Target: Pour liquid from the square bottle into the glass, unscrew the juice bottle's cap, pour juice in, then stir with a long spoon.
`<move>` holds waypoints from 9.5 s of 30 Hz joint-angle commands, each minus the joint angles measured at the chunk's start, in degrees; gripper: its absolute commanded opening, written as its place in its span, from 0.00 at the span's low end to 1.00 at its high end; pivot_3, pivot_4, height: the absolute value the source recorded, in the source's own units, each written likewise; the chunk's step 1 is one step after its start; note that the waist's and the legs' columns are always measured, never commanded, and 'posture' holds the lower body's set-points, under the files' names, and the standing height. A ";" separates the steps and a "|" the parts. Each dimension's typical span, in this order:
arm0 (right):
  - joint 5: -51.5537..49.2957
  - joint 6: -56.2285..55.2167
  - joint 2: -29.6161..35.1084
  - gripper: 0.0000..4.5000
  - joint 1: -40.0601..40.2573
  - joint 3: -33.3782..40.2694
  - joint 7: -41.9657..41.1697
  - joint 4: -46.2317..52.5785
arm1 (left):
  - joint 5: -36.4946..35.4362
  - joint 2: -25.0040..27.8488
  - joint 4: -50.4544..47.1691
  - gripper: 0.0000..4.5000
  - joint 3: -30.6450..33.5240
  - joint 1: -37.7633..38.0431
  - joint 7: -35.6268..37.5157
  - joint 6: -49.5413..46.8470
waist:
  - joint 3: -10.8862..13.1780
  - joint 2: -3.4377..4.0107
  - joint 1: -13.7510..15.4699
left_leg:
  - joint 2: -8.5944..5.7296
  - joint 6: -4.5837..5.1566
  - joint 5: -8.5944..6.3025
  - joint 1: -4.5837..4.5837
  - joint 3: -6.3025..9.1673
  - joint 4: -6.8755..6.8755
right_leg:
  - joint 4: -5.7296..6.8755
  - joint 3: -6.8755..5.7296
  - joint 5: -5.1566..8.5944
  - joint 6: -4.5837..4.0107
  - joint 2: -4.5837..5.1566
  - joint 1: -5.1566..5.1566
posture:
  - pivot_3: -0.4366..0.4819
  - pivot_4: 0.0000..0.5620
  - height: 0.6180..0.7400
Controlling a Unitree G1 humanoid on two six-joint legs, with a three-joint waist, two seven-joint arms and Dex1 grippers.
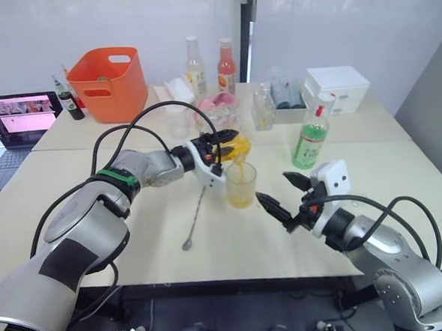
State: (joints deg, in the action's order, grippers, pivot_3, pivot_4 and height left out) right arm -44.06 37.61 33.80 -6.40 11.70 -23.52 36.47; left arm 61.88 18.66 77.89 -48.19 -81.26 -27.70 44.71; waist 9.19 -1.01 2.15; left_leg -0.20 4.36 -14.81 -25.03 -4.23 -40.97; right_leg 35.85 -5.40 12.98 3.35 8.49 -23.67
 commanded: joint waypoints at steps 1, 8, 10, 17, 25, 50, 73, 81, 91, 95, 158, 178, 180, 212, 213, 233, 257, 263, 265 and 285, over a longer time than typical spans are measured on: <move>-0.91 -0.56 0.04 1.00 -1.12 1.27 0.13 2.11 | -0.71 0.47 -1.03 0.63 0.91 -4.04 -3.01 -1.61 | 0.00 0.00 0.00 | 0.00 0.00 0.00 -0.05 -0.01 -0.01 | 0.02 0.01 0.00 0.00 0.00 -0.06 | 0.48 0.27 1.00; -0.95 -0.52 -0.15 1.00 -1.61 1.24 0.20 1.88 | -0.23 0.49 -0.84 0.63 0.68 -4.22 -3.10 -2.27 | 0.00 0.00 -0.01 | -0.03 -0.01 0.02 -0.29 -0.24 -0.07 | 0.20 0.12 0.00 0.00 0.00 -0.48 | 0.48 0.27 1.00; -0.89 -0.52 -0.19 1.00 -1.54 1.16 0.19 1.95 | -0.22 0.52 -0.84 0.63 0.69 -4.20 -3.11 -2.23 | 0.00 0.00 -0.01 | -0.02 -0.01 0.02 -0.29 -0.25 -0.07 | 0.20 0.13 0.00 0.00 0.01 -0.48 | 0.48 0.27 1.00; -0.60 -0.61 -0.37 1.00 -1.46 0.95 0.21 1.97 | -0.31 0.58 -0.83 0.63 0.77 -4.09 -3.08 -2.18 | 0.00 0.00 -0.02 | -0.02 -0.01 0.02 -0.29 -0.27 -0.07 | 0.20 0.14 0.00 0.00 0.01 -0.49 | 0.48 0.27 1.00; -0.28 -0.80 -0.41 1.00 -1.31 0.92 0.01 1.62 | -5.05 0.20 -0.29 0.63 4.43 -2.98 3.49 0.40 | 0.00 0.00 -0.03 | -0.01 -0.01 0.02 -0.29 -0.30 -0.07 | 0.21 0.14 0.00 0.00 0.01 -0.49 | 0.48 0.27 1.00; 2.44 -0.84 0.65 1.00 -4.76 -0.13 -2.37 -3.14 | -49.20 -0.02 -6.10 0.63 41.59 4.55 55.02 -5.93 | 0.00 0.00 -0.88 | 0.00 -0.01 0.03 -0.28 -0.36 -0.16 | 0.27 0.14 0.00 -0.01 0.00 -0.51 | 0.48 0.27 1.00; 2.79 0.90 2.96 1.00 -7.36 -1.01 -6.89 -5.60 | -73.18 0.12 -67.61 0.63 62.21 36.60 44.85 -65.98 | -0.01 0.00 -1.33 | 0.08 -0.08 0.07 -0.23 -0.20 -0.24 | 0.34 0.25 -0.01 -0.02 0.00 -0.44 | 0.48 0.27 1.00; 2.15 2.27 3.56 1.00 -7.43 -0.45 -7.17 -4.98 | -72.14 -0.09 -68.08 0.63 62.34 41.10 40.48 -68.94 | -0.02 -0.01 -1.33 | 0.07 -0.13 0.10 -0.19 -0.19 -0.26 | 0.38 0.25 -0.04 -0.05 0.00 -0.41 | 0.48 0.27 1.00; 1.68 2.91 3.53 1.00 -6.83 -0.05 -6.64 -4.09 | -71.36 -0.41 -63.31 0.63 60.95 42.43 40.22 -67.69 | -0.02 -0.02 -1.40 | 0.08 -0.15 0.11 0.02 -0.23 -0.22 | 0.39 0.30 -0.06 -0.08 0.00 -0.27 | 0.48 0.27 1.00; 1.73 2.92 3.18 1.00 -6.97 -0.43 -6.19 -3.92 | -71.64 -0.76 -62.39 0.63 60.91 41.70 39.78 -67.22 | -0.02 -0.02 -1.40 | 0.09 -0.15 0.11 0.43 -0.27 -0.05 | 0.32 0.36 -0.06 -0.08 0.00 0.08 | 0.48 0.27 1.00; 9.85 -3.83 8.30 1.00 14.18 27.64 -9.70 -16.72 | -91.91 21.12 -75.78 1.00 82.98 87.99 80.96 -55.57 | -0.04 0.06 -1.18 | 0.59 0.22 -0.64 1.34 -0.83 0.29 | -0.05 1.14 0.02 -0.26 -0.06 0.41 | 0.48 0.27 1.00; 14.97 3.52 -1.90 1.00 -10.05 8.33 10.33 -16.46 | -103.56 14.66 -104.21 1.00 68.65 85.59 71.82 -73.74 | -0.05 0.08 -1.55 | 0.78 -0.13 -0.52 1.36 -1.08 0.29 | -0.01 1.40 0.01 -0.32 -0.18 0.27 | 0.48 0.27 1.00; 16.12 3.65 -3.34 1.00 -14.16 6.80 11.89 -19.62 | -104.82 15.39 -105.29 1.00 68.12 84.17 71.77 -75.10 | -0.05 0.08 -1.55 | 0.75 -0.19 -0.49 1.34 -1.13 0.30 | -0.01 1.40 0.02 -0.33 -0.23 0.23 | 0.48 0.27 1.00; 30.43 -24.65 -7.15 1.00 -58.59 -0.72 0.28 -83.59 | -113.39 18.12 -112.26 1.00 60.97 72.69 64.62 -82.49 | -0.04 0.09 -2.95 | 0.98 -0.54 -0.26 1.27 -1.48 0.79 | -0.06 1.60 -0.01 -0.37 -0.71 0.02 | 0.48 0.27 1.00; 30.36 -25.14 -7.15 1.00 -58.97 -0.51 0.14 -84.29 | -113.38 18.13 -112.31 1.00 60.93 72.70 64.48 -82.47 | -0.04 0.09 -2.95 | 0.98 -0.55 -0.25 1.27 -1.49 0.81 | -0.06 1.60 -0.01 -0.37 -0.72 0.01 | 0.48 0.27 1.00; 29.37 -26.46 -6.45 0.30 -59.17 0.35 -2.25 -81.70 | -112.39 18.20 -111.36 1.00 60.47 72.35 64.51 -81.67 | -0.04 0.09 -3.01 | 1.08 -0.78 -0.10 1.24 -1.77 1.13 | -0.05 1.88 -0.09 -0.51 -0.86 -0.39 | 0.48 0.27 1.00; -2.43 26.70 -2.72 0.30 -28.46 9.89 6.83 5.35 | -107.13 22.87 -102.86 1.00 59.59 72.84 79.72 -77.09 | -0.02 0.11 -2.70 | 1.17 -0.76 -0.11 1.03 -1.84 1.12 | -0.06 1.87 -0.11 -0.54 -0.93 -0.60 | 0.48 0.27 1.00; -11.33 27.88 -5.53 0.30 -24.36 8.35 11.60 12.07 | -105.31 22.66 -101.24 1.00 58.43 70.88 81.10 -76.10 | -0.02 0.11 -2.35 | 1.15 -0.74 -0.12 1.03 -1.83 1.11 | -0.05 1.86 -0.13 -0.57 -0.93 -0.58 | 0.48 0.27 1.00; -11.87 26.82 -6.14 0.30 -21.89 6.45 12.39 13.46 | -104.71 22.77 -101.00 1.00 57.88 70.24 81.58 -75.95 | -0.02 0.11 -2.21 | 1.15 -0.74 -0.12 1.03 -1.83 1.11 | -0.04 1.86 -0.13 -0.57 -0.93 -0.59 | 0.48 0.27 1.00; 9.13 3.51 -4.64 0.30 -10.60 -15.61 3.01 11.16 | -101.97 22.96 -100.79 1.00 55.93 68.84 84.61 -75.19 | -0.03 0.10 -2.14 | 1.12 -0.74 -0.12 1.05 -1.81 1.05 | -0.04 1.86 -0.12 -0.56 -0.95 -0.58 | 0.48 0.27 1.00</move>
State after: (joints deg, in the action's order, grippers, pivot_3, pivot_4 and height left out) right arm -37.02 45.74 28.93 -16.32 -3.86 -18.85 46.34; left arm -40.37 41.14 -21.94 7.61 -11.78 56.17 -31.46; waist 9.17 -0.91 0.01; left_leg 0.92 3.62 -14.93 -23.98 -6.03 -39.93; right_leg 35.82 -3.54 12.86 2.79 7.54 -24.26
